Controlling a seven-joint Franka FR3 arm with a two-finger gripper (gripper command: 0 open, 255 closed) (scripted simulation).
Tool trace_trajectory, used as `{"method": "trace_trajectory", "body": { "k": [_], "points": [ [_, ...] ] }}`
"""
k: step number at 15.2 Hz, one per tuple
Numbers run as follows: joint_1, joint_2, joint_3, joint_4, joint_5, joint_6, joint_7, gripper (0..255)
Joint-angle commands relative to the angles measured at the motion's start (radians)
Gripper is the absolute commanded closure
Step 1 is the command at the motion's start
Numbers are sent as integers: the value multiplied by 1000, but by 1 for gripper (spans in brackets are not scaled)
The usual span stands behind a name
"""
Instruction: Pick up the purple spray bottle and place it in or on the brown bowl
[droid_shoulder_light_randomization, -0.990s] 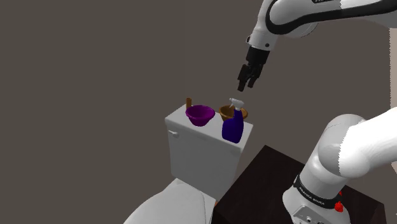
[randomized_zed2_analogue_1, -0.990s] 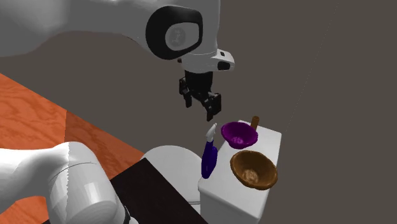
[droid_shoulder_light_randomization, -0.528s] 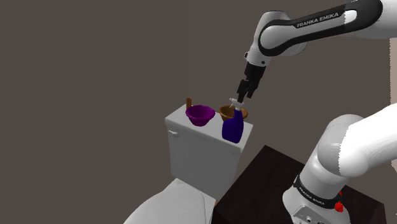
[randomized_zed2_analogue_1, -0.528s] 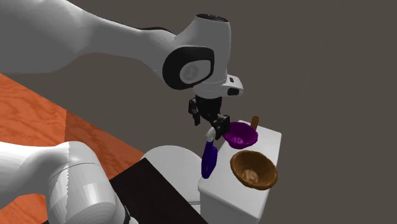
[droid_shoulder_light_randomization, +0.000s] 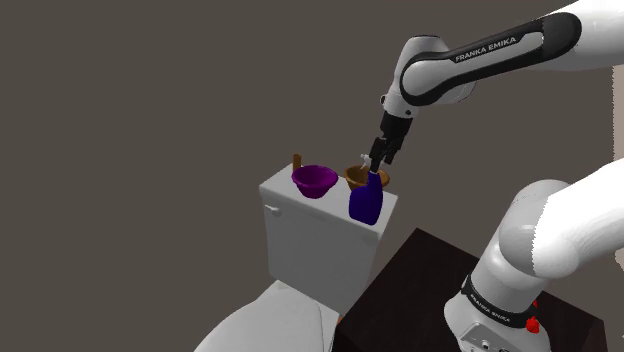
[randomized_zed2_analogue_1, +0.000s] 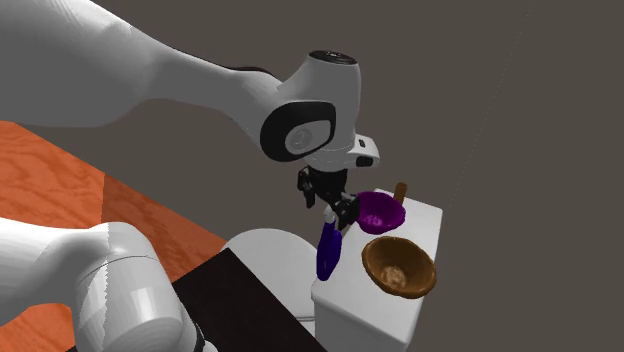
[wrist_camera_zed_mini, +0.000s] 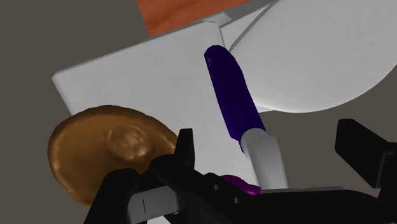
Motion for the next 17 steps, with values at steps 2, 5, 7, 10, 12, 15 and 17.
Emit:
{"method": "trace_trajectory", "body": {
  "k": [2, 5, 7, 10, 12, 15, 17],
  "points": [
    [0, 2, 0, -1, 0, 3, 0, 0],
    [0, 2, 0, -1, 0, 3, 0, 0],
    [0, 2, 0, -1, 0, 3, 0, 255],
    [0, 2, 0, -1, 0, 3, 0, 255],
    [0, 2, 0, -1, 0, 3, 0, 255],
    [0, 2, 0, -1, 0, 3, 0, 255],
    [0, -9, 3, 19, 0, -27, 2, 255]
  ]
}}
